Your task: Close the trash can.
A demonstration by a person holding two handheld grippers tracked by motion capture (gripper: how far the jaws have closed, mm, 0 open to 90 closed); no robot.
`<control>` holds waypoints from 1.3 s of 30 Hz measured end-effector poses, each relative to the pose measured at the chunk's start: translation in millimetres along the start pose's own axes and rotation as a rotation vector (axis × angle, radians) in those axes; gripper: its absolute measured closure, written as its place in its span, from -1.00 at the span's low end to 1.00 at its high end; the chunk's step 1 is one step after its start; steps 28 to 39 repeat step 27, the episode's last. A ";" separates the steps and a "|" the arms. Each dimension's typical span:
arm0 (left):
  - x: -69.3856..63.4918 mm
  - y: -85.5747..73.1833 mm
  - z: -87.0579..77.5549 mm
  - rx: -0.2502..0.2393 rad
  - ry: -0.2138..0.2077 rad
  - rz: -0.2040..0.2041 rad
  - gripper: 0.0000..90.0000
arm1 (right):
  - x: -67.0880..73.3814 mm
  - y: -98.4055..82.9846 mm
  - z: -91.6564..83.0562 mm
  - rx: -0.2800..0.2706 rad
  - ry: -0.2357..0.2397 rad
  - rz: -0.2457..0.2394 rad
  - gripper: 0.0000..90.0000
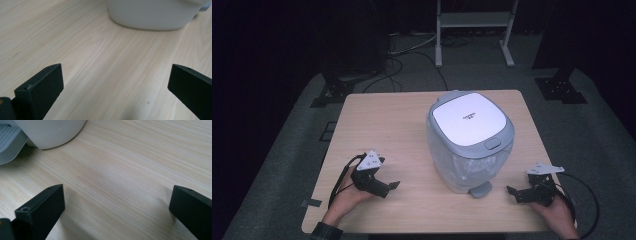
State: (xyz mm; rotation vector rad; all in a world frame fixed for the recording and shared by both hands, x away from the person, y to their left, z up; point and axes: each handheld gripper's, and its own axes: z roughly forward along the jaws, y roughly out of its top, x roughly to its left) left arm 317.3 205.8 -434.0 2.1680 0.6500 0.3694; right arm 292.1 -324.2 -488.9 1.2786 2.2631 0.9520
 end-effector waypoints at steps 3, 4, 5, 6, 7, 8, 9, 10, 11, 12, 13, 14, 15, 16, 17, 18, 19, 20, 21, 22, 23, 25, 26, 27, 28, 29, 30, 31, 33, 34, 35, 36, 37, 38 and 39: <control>2.3 -10.1 2.0 0.021 0.013 -0.010 -1.00 | 0.0 0.0 0.0 0.000 0.000 0.000 -1.00; 2.8 -13.3 2.9 0.029 0.013 -0.016 -1.00 | -0.1 0.0 0.1 -0.001 0.000 -0.002 -1.00; 3.5 -16.4 3.8 0.044 0.016 -0.013 -1.00 | -0.1 0.0 0.0 -0.001 0.000 -0.002 -1.00; 3.9 -19.4 5.1 0.058 0.022 -0.012 -1.00 | -0.1 0.0 0.0 -0.001 0.000 -0.001 -1.00; 4.3 -22.4 6.6 0.074 0.028 -0.012 -1.00 | -0.1 0.0 0.0 -0.001 0.000 -0.001 -1.00; 5.2 -25.2 8.0 0.088 0.028 -0.012 -1.00 | 0.0 0.0 0.0 0.000 0.000 0.000 -1.00; 6.1 -27.7 9.4 0.098 0.027 -0.020 -1.00 | 0.1 0.0 0.0 -0.001 0.000 0.001 -1.00; 6.8 -29.8 10.6 0.109 0.028 -0.023 -1.00 | 0.1 0.0 0.0 0.000 0.000 0.002 -1.00; 7.5 -31.5 11.7 0.116 0.029 -0.022 -1.00 | 0.1 0.0 0.0 -0.001 0.000 0.002 -1.00; 8.2 -32.6 12.7 0.126 0.028 -0.025 -1.00 | 0.1 0.0 0.0 0.000 0.000 0.002 -1.00; 8.6 -33.5 13.8 0.135 0.033 -0.025 -1.00 | 0.2 0.0 0.0 0.000 0.000 0.002 -1.00; 8.9 -34.3 14.6 0.142 0.036 -0.026 -1.00 | 0.1 0.0 0.0 -0.001 0.000 0.002 -1.00; 9.0 -35.3 15.3 0.144 0.031 -0.030 -1.00 | 0.1 0.0 0.0 -0.001 0.000 0.002 -1.00; 9.2 -36.4 16.2 0.148 0.026 -0.031 -1.00 | 0.1 0.0 0.0 0.000 0.000 0.002 -1.00; 9.5 -37.5 17.1 0.156 0.023 -0.030 -1.00 | 0.1 0.0 0.0 0.000 0.001 0.002 -1.00; 10.0 -38.7 18.0 0.167 0.024 -0.029 -1.00 | 0.1 0.0 0.0 0.000 0.001 0.002 -1.00; 10.3 -39.9 19.0 0.176 0.022 -0.029 -1.00 | 0.1 0.0 0.0 -0.001 0.001 0.002 -1.00; 10.7 -41.1 19.7 0.175 0.018 -0.035 -1.00 | 0.1 0.0 0.0 -0.001 0.001 0.002 -1.00; 11.2 -41.9 19.9 0.171 0.012 -0.044 -1.00 | 0.1 0.0 0.0 -0.001 0.001 0.002 -1.00; 11.5 -42.2 19.5 0.172 0.011 -0.046 -1.00 | 0.1 0.0 0.0 0.000 0.001 0.002 -1.00; 11.4 -42.5 19.3 0.170 0.011 -0.045 -1.00 | 0.1 0.0 0.0 0.000 0.001 0.002 -1.00; 11.4 -43.3 19.4 0.164 0.008 -0.046 -1.00 | 0.1 0.0 0.0 0.000 0.001 0.002 -1.00; 11.4 -43.9 19.1 0.159 0.006 -0.043 -1.00 | 0.1 0.0 0.0 -0.001 0.001 0.002 -1.00; 11.3 -44.8 19.0 0.152 0.005 -0.042 -1.00 | 0.1 0.0 0.0 -0.001 0.001 0.002 -1.00; 11.3 -44.8 19.0 0.152 0.005 -0.042 -1.00 | 0.1 0.0 0.0 -0.001 0.001 0.002 -1.00; 11.3 -44.8 19.0 0.152 0.005 -0.042 -1.00 | 0.1 0.0 0.0 -0.001 0.001 0.002 -1.00; 11.3 -44.8 19.0 0.152 0.005 -0.042 -1.00 | 0.1 0.0 0.0 -0.001 0.001 0.002 -1.00; 11.3 -44.8 19.0 0.152 0.005 -0.042 -1.00 | 0.1 0.0 0.0 -0.001 0.001 0.002 -1.00; 11.3 -44.8 19.0 0.152 0.005 -0.042 -1.00 | 0.1 0.0 0.0 -0.001 0.001 0.002 -1.00; 11.3 -44.8 19.0 0.152 0.005 -0.042 -1.00 | 0.1 0.0 0.0 -0.001 0.001 0.002 -1.00; 11.3 -44.8 19.0 0.152 0.005 -0.042 -1.00 | 0.1 0.0 0.0 -0.001 0.001 0.002 -1.00; 11.3 -44.8 19.0 0.152 0.005 -0.042 -1.00 | 0.1 0.0 0.0 -0.001 0.001 0.002 -1.00; 11.3 -44.8 19.0 0.152 0.005 -0.042 -1.00 | 0.1 0.0 0.0 -0.001 0.001 0.002 -1.00; 11.3 -44.8 19.0 0.152 0.005 -0.042 -1.00 | 0.1 0.0 0.0 -0.001 0.001 0.002 -1.00; 11.3 -44.8 19.0 0.152 0.005 -0.042 -1.00 | 0.1 0.0 0.0 -0.001 0.001 0.002 -1.00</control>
